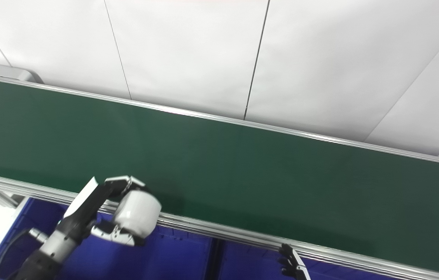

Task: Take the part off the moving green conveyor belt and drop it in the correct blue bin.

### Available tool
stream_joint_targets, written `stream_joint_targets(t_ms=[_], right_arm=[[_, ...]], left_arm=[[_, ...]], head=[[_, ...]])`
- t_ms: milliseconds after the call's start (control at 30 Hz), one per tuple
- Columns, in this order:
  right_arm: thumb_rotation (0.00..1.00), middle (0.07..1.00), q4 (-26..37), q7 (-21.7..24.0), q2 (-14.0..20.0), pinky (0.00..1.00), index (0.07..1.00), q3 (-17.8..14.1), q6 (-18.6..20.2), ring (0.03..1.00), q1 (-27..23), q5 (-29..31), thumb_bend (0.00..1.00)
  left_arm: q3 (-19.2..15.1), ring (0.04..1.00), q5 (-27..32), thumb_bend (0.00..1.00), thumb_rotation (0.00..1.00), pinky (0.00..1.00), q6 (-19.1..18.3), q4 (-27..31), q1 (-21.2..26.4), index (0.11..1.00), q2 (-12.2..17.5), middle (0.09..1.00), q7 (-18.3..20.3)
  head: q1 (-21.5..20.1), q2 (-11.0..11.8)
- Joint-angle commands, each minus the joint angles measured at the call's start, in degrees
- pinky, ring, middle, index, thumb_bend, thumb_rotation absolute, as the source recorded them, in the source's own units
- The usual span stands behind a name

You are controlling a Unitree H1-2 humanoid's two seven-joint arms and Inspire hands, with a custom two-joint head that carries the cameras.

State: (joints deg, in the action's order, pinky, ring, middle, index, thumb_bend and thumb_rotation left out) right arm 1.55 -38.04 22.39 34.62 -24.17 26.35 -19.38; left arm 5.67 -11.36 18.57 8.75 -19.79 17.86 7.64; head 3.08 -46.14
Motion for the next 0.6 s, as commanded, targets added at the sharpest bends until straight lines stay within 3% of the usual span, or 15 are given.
stream_joint_targets(t_ms=[0, 267, 567], right_arm=[[0.41, 0.837, 1.64, -0.11, 0.55, 0.71, 0.879, -0.54, -2.74, 0.780, 0.28, -0.16, 0.81], [0.42, 0.832, 1.95, 1.50, 0.64, 0.71, 0.877, -2.32, -2.75, 0.778, -0.18, 0.70, 0.81], [0.41, 0.824, 2.67, 3.35, 0.51, 0.70, 0.869, -4.02, -2.75, 0.769, -0.93, 0.43, 0.81]], left_arm=[[-0.22, 0.441, 1.15, 0.50, 0.00, 0.44, 2.99, 0.46, -0.35, 0.505, 1.15, 0.500, 0.27], [0.65, 0.453, -0.44, 0.50, 0.00, 0.48, 8.15, -3.26, -4.18, 0.491, 1.68, 0.509, 0.14], [1.44, 0.472, -5.10, 0.50, 0.00, 0.51, 7.33, -3.09, -4.71, 0.476, 2.23, 0.513, 0.06]], head=[[0.01, -0.06], [1.59, -1.17], [1.71, -2.58]])
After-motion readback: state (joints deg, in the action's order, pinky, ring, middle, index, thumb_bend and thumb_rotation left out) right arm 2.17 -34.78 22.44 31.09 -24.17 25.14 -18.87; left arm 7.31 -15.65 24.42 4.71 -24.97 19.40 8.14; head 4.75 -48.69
